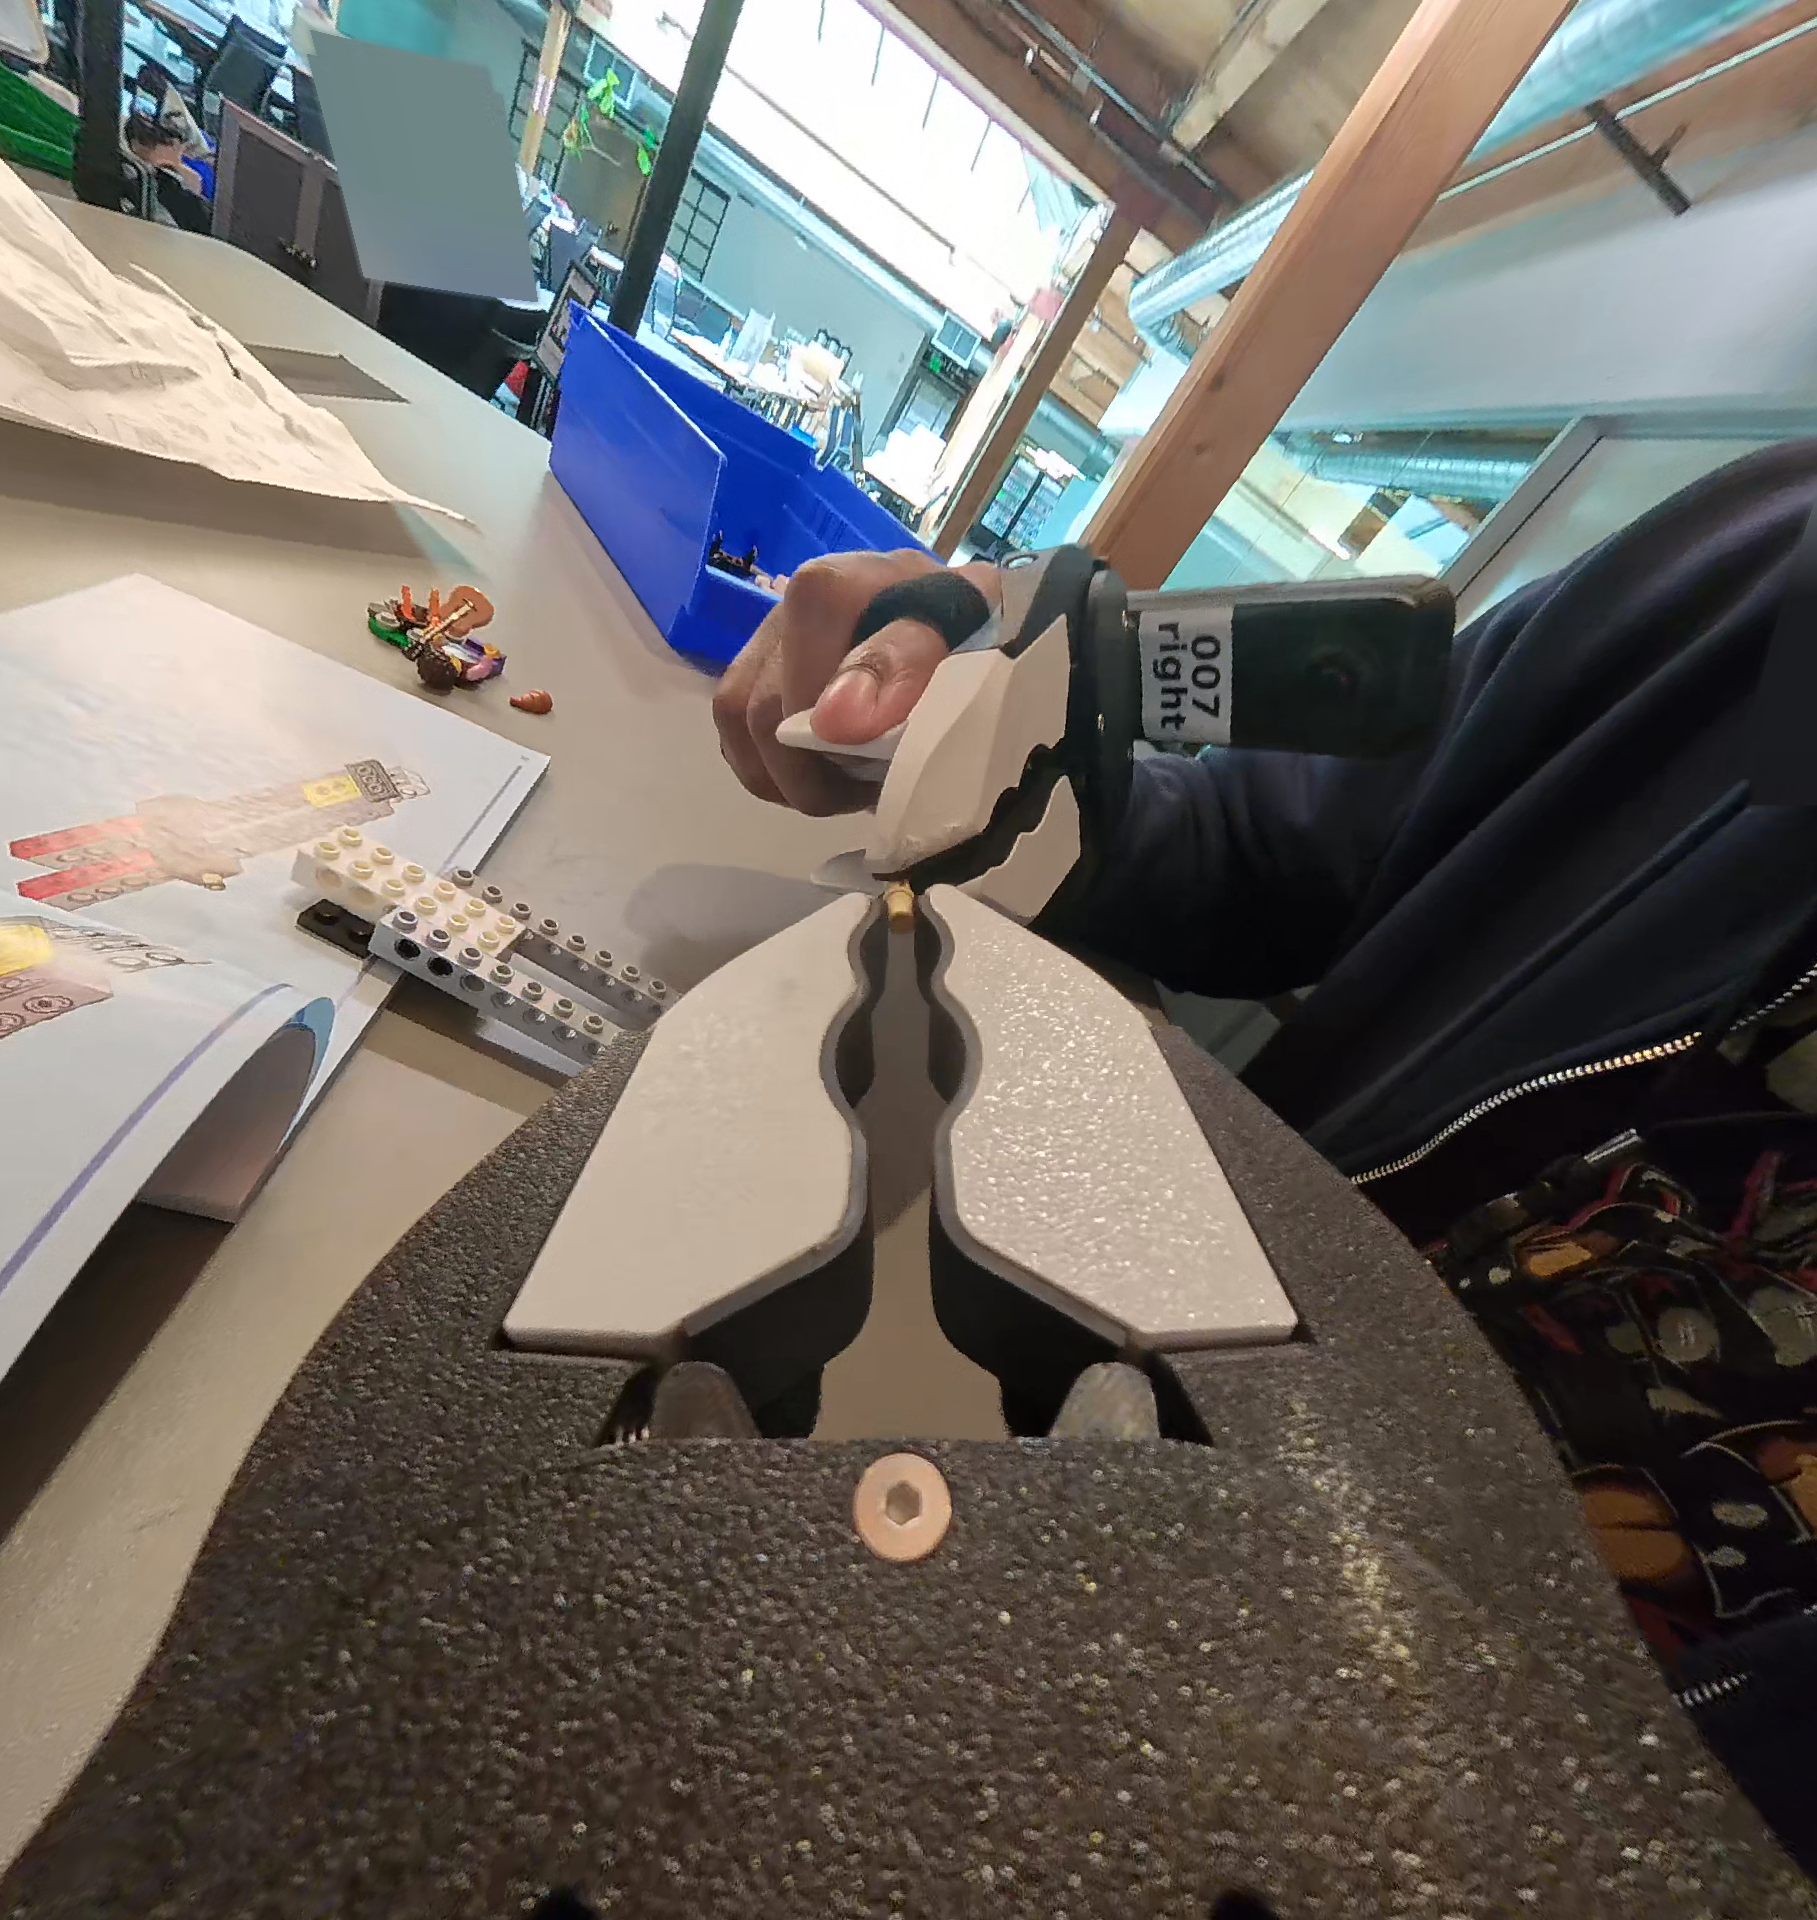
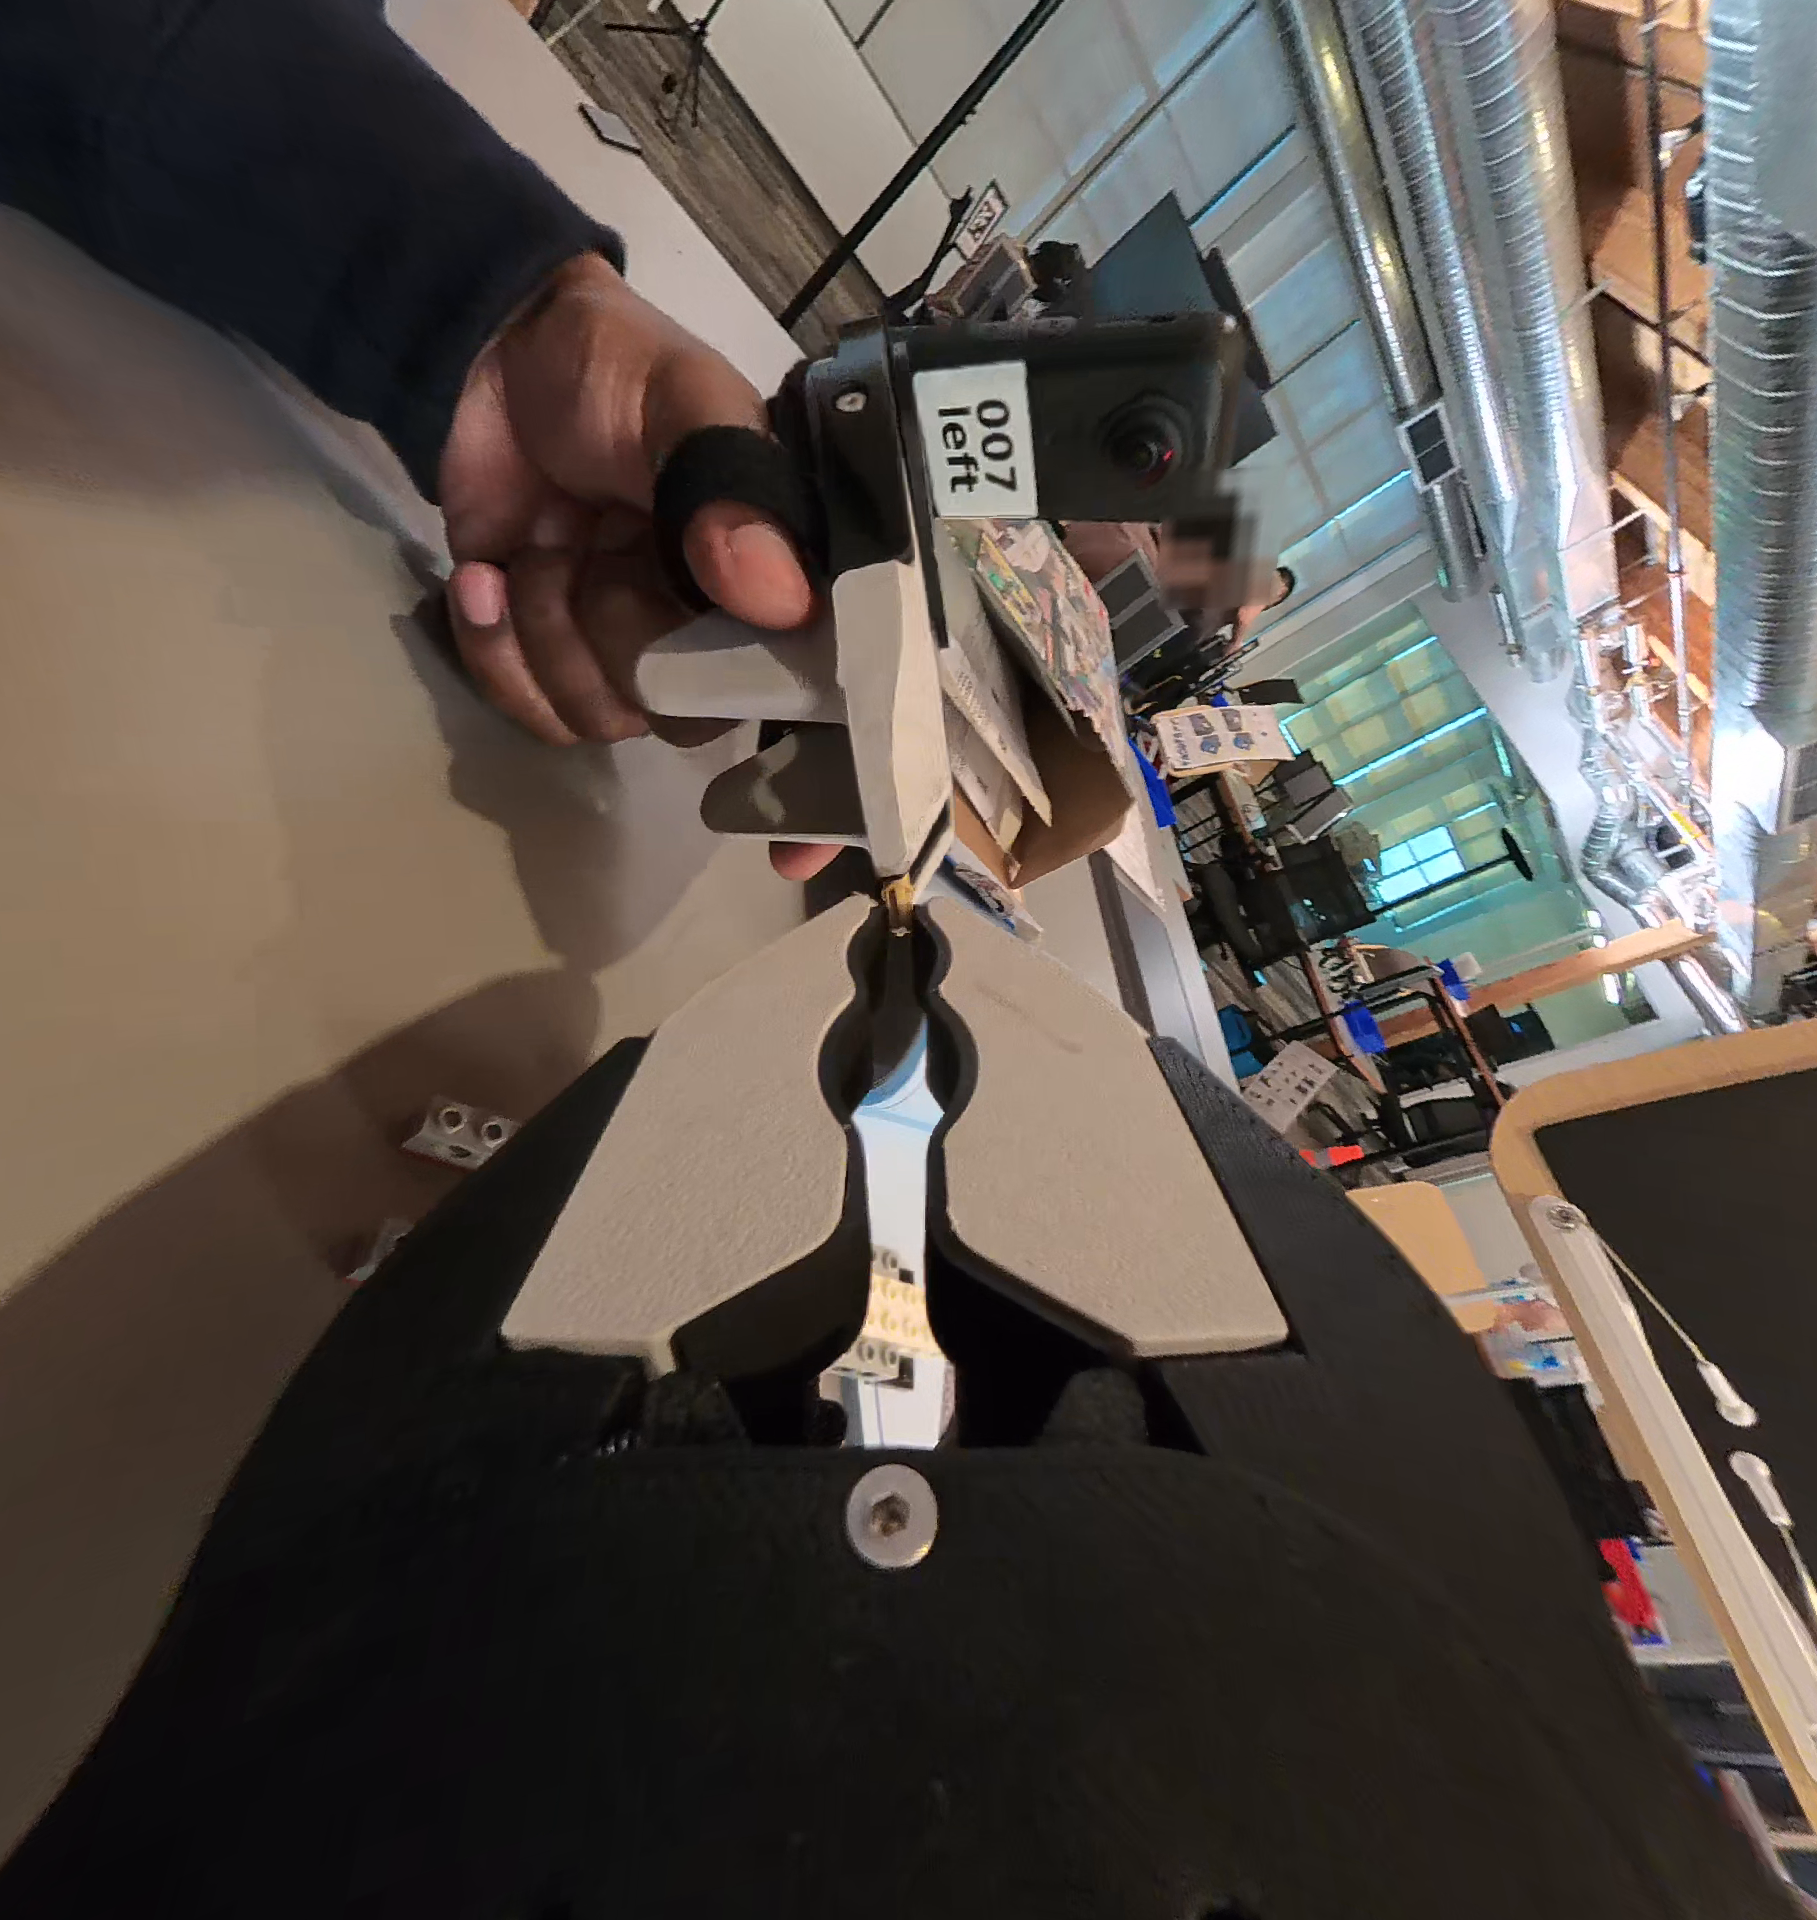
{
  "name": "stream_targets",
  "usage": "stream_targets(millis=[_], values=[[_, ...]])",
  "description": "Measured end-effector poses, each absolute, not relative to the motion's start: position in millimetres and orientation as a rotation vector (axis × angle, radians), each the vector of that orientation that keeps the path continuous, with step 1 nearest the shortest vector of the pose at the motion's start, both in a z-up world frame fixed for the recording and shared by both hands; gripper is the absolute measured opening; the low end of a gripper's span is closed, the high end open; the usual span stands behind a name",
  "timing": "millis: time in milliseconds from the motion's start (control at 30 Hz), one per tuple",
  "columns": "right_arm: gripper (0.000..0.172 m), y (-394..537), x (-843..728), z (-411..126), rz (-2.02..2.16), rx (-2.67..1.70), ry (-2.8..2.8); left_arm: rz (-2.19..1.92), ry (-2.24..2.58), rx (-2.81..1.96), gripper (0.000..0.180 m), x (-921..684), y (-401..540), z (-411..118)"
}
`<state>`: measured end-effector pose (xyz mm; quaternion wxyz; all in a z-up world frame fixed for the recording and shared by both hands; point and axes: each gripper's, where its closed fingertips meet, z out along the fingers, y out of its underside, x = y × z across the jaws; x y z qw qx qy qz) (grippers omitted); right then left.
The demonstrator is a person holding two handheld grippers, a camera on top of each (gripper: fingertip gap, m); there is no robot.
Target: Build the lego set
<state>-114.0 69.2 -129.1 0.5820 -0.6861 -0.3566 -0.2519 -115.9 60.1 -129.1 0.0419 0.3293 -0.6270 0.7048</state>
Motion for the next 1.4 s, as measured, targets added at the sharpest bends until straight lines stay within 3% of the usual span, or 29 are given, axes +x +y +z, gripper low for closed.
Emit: stream_targets(millis=[433, 1400], values=[[0.004, 73, -107, -129, -0.831, -1.563, -0.866, 2.187, -1.863, 1.084, 0.006, -108, 64, -128], [0.004, 74, -104, -129, -0.832, -1.57, -0.829, 2.211, -1.871, 1.116, 0.006, -104, 65, -128]])
